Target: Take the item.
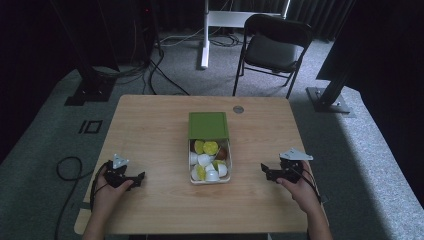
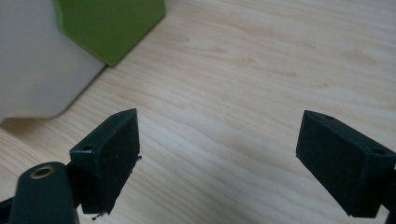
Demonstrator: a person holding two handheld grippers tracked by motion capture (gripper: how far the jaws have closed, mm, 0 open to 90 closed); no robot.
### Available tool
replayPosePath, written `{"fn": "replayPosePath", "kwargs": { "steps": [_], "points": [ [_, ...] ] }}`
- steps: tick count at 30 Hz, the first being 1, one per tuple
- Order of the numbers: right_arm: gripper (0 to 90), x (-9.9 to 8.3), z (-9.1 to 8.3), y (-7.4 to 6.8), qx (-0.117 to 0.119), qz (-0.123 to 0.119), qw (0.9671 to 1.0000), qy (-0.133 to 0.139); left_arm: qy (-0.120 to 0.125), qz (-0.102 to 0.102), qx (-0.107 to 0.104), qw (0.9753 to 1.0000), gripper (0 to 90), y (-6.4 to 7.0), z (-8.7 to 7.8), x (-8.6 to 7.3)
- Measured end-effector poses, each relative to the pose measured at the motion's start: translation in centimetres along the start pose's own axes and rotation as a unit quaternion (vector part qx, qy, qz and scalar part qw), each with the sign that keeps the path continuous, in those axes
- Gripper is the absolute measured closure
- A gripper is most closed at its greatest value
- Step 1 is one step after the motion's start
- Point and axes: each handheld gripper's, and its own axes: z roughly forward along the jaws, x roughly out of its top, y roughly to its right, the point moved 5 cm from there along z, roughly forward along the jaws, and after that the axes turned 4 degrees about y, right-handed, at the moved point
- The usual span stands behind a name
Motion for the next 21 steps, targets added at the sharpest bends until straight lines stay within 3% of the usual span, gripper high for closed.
{"fn": "replayPosePath", "kwargs": {
  "steps": [10,21],
  "points": [
    [13.4,3.0,0.0,-1.8,0.025,-0.013,0.9992,0.028,0.000,0.000,0.000,1.0000,9.3,0.0,0.0,0.0],
    [13.4,6.7,-0.2,-4.6,0.061,-0.040,0.9957,0.057,0.000,0.000,0.000,1.0000,9.3,0.0,0.0,0.0]
  ]
}}
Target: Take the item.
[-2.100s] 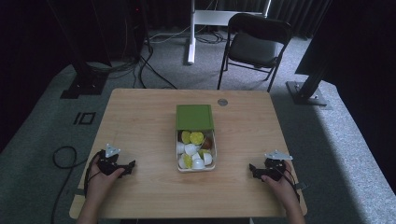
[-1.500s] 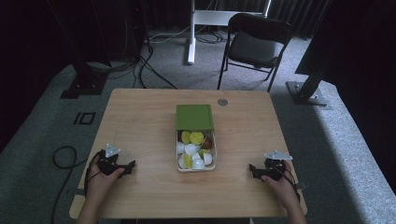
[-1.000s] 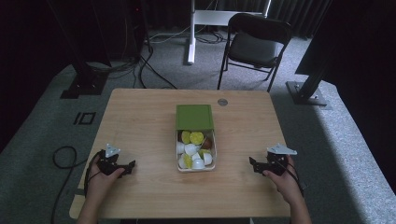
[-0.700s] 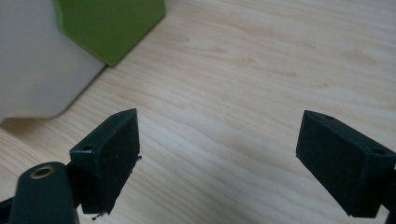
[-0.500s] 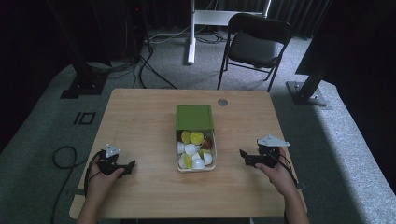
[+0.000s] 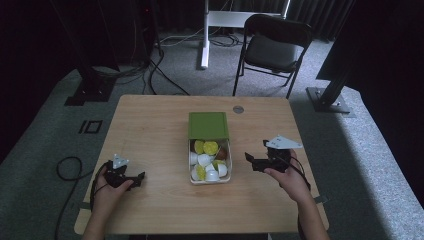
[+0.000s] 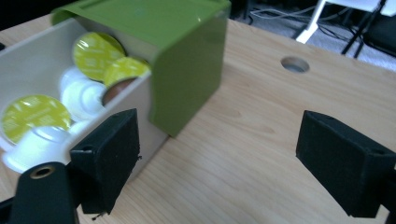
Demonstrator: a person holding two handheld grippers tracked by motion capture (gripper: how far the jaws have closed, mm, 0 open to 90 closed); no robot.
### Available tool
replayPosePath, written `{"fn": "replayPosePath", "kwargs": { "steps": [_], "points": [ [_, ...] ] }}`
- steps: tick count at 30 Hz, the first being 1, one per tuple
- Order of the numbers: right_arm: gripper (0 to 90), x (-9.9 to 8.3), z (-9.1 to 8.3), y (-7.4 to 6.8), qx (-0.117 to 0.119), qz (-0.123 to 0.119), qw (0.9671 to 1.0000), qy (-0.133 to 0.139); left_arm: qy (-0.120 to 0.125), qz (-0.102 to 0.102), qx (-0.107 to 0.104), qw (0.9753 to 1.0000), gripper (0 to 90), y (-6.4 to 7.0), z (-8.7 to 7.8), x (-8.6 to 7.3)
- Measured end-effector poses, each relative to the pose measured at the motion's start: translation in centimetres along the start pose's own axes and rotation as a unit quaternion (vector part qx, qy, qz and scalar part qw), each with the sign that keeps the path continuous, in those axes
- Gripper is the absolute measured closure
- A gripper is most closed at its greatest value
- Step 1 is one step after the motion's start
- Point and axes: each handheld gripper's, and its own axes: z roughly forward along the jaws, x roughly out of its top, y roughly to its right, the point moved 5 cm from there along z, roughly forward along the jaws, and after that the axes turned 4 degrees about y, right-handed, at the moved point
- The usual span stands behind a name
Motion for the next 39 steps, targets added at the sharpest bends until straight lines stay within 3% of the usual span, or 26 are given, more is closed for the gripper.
{"fn": "replayPosePath", "kwargs": {
  "steps": [6,18,30,39],
  "points": [
    [13.4,1.9,0.2,-1.7,0.027,-0.018,0.9994,0.014,0.000,0.000,0.000,1.0000,9.3,0.0,0.0,0.0],
    [13.5,3.7,1.7,-4.9,0.074,-0.046,0.9960,0.020,0.000,0.000,0.000,1.0000,9.3,0.0,0.0,0.0],
    [13.8,3.7,2.7,-7.5,0.119,-0.056,0.9912,0.016,0.000,0.000,0.000,1.0000,9.3,0.0,0.0,0.0],
    [14.2,2.3,3.2,-9.5,0.148,-0.073,0.9863,0.000,0.000,0.000,0.000,1.0000,9.3,0.0,0.0,0.0]
  ]
}}
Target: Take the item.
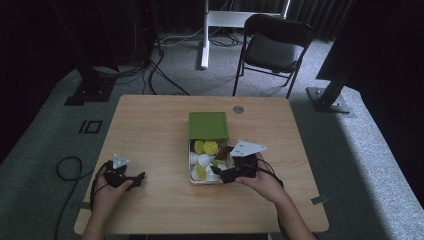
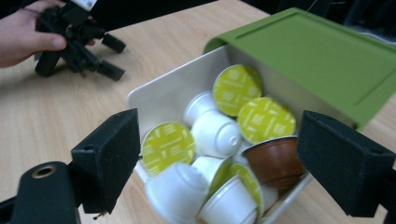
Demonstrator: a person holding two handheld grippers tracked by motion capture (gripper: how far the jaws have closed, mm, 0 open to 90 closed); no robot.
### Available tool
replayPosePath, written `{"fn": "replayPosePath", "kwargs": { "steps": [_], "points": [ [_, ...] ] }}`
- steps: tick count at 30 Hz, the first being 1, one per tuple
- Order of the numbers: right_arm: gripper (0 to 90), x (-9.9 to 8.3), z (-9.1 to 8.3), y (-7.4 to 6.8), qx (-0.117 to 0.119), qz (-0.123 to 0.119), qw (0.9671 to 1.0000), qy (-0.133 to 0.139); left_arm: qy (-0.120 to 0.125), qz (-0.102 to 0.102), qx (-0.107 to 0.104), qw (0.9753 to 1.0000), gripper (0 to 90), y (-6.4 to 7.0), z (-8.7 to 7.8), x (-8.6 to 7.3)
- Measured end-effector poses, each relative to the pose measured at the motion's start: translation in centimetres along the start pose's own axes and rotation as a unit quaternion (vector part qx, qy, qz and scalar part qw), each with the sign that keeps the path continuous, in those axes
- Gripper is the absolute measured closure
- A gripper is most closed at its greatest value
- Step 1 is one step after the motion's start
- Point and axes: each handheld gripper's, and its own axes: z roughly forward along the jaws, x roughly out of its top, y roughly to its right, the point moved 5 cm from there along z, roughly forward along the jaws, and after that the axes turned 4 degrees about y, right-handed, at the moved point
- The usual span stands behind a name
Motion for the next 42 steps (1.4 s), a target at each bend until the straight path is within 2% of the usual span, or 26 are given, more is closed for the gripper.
{"fn": "replayPosePath", "kwargs": {
  "steps": [5,12,16,25,29,31,38,40,42],
  "points": [
    [14.3,-0.5,0.2,-0.6,0.009,-0.004,0.9999,-0.007,0.000,0.000,0.000,1.0000,9.3,0.0,0.0,0.0],
    [14.8,-2.2,1.1,-2.0,0.030,-0.018,0.9989,-0.033,0.000,0.000,0.000,1.0000,9.3,0.0,0.0,0.0],
    [14.9,-2.9,1.6,-2.4,0.032,-0.023,0.9981,-0.047,0.000,0.000,0.000,1.0000,9.3,0.0,0.0,0.0],
    [22.9,-4.0,2.5,-2.8,0.027,-0.060,0.9955,-0.068,0.000,0.000,0.000,1.0000,9.3,0.0,0.0,0.0],
    [31.9,-4.1,2.8,-3.1,0.027,-0.077,0.9932,-0.083,0.000,0.000,0.000,1.0000,9.3,0.0,0.0,0.0],
    [33.8,-4.3,3.1,-3.2,0.028,-0.094,0.9908,-0.093,0.000,0.000,0.000,1.0000,9.3,0.0,0.0,0.0],
    [35.2,-4.4,3.7,-3.4,0.016,-0.130,0.9842,-0.119,0.000,0.000,0.000,1.0000,9.3,0.0,0.0,0.0],
    [36.4,-4.5,3.9,-3.4,0.009,-0.148,0.9805,-0.129,0.000,0.000,0.000,1.0000,9.3,0.0,0.0,0.0],
    [38.3,-4.6,4.1,-3.4,0.002,-0.152,0.9785,-0.140,0.000,0.000,0.000,1.0000,9.3,0.0,0.0,0.0]
  ]
}}
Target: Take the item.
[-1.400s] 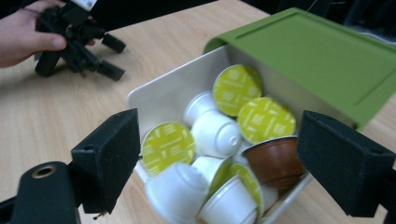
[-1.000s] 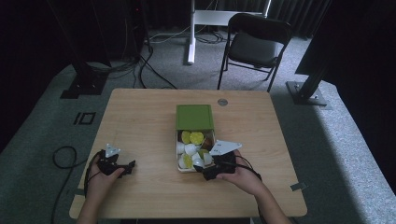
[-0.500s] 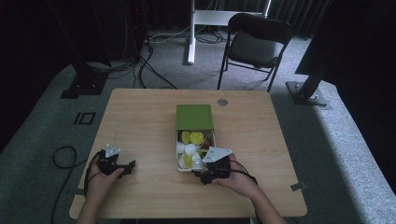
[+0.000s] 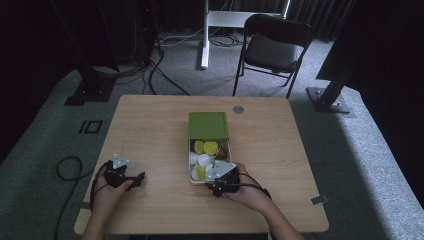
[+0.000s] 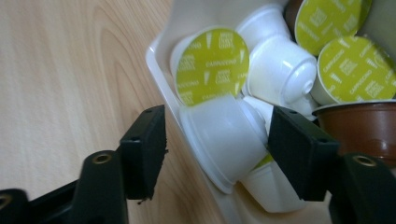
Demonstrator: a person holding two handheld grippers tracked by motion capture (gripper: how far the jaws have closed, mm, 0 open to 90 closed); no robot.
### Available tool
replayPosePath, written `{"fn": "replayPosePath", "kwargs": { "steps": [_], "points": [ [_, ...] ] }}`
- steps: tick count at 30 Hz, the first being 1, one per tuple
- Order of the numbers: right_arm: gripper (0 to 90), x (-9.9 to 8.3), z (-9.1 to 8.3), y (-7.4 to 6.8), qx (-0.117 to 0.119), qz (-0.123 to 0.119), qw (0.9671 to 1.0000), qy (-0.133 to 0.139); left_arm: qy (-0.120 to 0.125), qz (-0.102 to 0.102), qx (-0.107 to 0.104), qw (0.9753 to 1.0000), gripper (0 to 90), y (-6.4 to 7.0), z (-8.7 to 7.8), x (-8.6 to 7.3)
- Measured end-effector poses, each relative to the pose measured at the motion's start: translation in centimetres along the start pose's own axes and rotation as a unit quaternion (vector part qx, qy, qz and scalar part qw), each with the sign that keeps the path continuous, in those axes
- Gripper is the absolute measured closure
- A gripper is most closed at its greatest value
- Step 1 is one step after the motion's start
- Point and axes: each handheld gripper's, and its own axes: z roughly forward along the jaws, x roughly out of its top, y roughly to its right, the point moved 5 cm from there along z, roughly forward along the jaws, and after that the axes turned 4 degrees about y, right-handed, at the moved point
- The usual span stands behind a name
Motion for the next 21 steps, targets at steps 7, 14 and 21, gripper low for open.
{"fn": "replayPosePath", "kwargs": {
  "steps": [7,14,21],
  "points": [
    [44.0,0.1,0.2,0.3,-0.003,0.007,0.9998,-0.017,0.000,0.000,0.000,1.0000,9.3,0.0,0.0,0.0],
    [63.3,0.5,-0.4,0.6,-0.006,0.007,0.9998,-0.020,0.000,0.000,0.000,1.0000,9.3,0.0,0.0,0.0],
    [51.5,0.3,-0.2,1.0,0.008,0.024,0.9995,-0.016,0.000,0.000,0.000,1.0000,9.3,0.0,0.0,0.0]
  ]
}}
